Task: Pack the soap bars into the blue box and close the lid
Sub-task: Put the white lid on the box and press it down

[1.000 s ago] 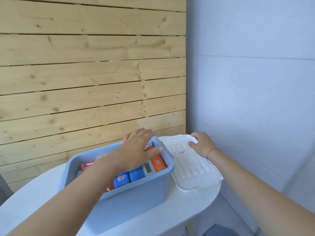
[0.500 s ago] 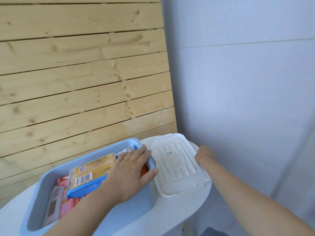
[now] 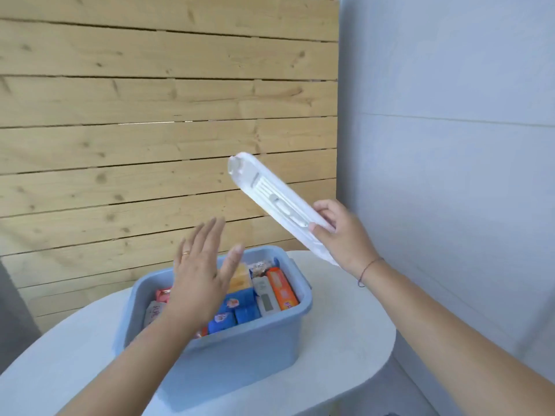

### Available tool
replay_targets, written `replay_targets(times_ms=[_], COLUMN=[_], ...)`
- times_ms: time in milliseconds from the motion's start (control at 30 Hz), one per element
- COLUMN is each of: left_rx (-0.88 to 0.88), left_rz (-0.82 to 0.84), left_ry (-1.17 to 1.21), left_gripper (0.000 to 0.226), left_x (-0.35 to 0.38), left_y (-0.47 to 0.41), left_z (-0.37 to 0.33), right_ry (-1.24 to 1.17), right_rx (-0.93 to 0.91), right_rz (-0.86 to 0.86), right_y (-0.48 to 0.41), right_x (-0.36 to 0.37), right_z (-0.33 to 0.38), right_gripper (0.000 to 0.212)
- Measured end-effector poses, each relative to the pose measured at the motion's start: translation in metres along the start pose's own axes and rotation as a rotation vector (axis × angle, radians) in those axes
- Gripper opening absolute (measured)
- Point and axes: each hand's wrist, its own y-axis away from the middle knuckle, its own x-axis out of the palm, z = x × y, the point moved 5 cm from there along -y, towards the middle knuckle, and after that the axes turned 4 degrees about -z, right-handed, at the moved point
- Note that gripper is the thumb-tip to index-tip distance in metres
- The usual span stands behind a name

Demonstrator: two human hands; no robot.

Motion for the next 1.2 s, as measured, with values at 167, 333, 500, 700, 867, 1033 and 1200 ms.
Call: replay_targets(times_ms=[167,333,500,700,867,1033,1200], left_rx=[-0.676,-0.879,-0.915,-1.070,-1.105,-1.114,-1.142], left_rz=[-0.128,0.083,0.182,0.148,0.131,0.141,0.182], left_ry=[0.450,0.511,0.490,0.465,0.488,0.538,0.511], left_gripper=[0.072,0.068,0.063,0.057,0.060,0.052,0.040], left_x=[-0.066,-0.060,-0.050,-0.047,-0.037,-0.032,-0.035], left_y=[0.027,0.061,0.061,0.051,0.055,0.063,0.071], left_z=[0.099,0.126,0.124,0.145,0.155,0.154,0.160], right_ry=[0.263,0.414,0.367,0.411,0.137,-0.003,-0.067], right_rx=[-0.283,-0.440,-0.346,0.095,0.559,0.660,0.773], right_rz=[0.295,0.403,0.608,0.230,0.437,0.455,0.453], right_y=[0.070,0.104,0.103,0.028,0.020,0.021,0.020], right_x=[0.071,0.095,0.090,0.070,0.091,0.095,0.099], right_z=[0.042,0.042,0.038,0.006,-0.035,-0.041,-0.043], right_gripper=[0.026,0.032,0.030,0.044,0.047,0.045,0.049])
